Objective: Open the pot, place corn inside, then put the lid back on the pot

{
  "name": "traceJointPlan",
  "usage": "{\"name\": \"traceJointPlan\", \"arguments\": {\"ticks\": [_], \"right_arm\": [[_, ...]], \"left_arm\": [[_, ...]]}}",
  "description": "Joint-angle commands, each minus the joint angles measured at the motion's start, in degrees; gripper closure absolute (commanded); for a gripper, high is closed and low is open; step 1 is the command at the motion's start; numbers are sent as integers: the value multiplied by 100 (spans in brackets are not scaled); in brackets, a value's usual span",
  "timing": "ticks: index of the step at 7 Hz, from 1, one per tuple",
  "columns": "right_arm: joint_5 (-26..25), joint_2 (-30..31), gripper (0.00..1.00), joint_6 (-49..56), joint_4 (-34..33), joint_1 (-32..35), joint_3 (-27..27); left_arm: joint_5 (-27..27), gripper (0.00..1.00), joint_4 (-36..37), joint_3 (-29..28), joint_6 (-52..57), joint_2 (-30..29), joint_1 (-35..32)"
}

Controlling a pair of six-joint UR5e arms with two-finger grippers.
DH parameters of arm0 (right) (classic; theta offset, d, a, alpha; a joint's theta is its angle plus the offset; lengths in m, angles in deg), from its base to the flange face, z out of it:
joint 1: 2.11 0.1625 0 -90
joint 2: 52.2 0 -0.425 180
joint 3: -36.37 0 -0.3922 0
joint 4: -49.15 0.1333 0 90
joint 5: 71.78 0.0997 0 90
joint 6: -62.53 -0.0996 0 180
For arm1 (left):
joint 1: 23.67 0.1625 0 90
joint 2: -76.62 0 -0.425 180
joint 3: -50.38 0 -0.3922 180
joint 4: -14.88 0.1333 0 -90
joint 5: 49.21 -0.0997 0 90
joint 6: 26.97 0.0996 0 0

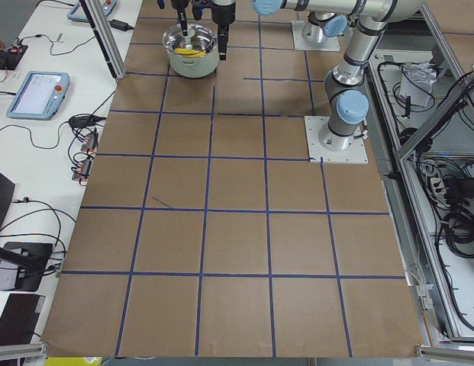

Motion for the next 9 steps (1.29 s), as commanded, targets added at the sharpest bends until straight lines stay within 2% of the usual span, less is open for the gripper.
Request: {"name": "traceJointPlan", "arguments": {"ticks": [1, 9], "right_arm": [[-3, -14, 69, 0, 0, 2, 8], [-12, 13, 69, 0, 88, 2, 17]], "left_arm": [[-7, 0, 76, 19, -9, 21, -8], [-16, 0, 94, 19, 27, 21, 1]]}}
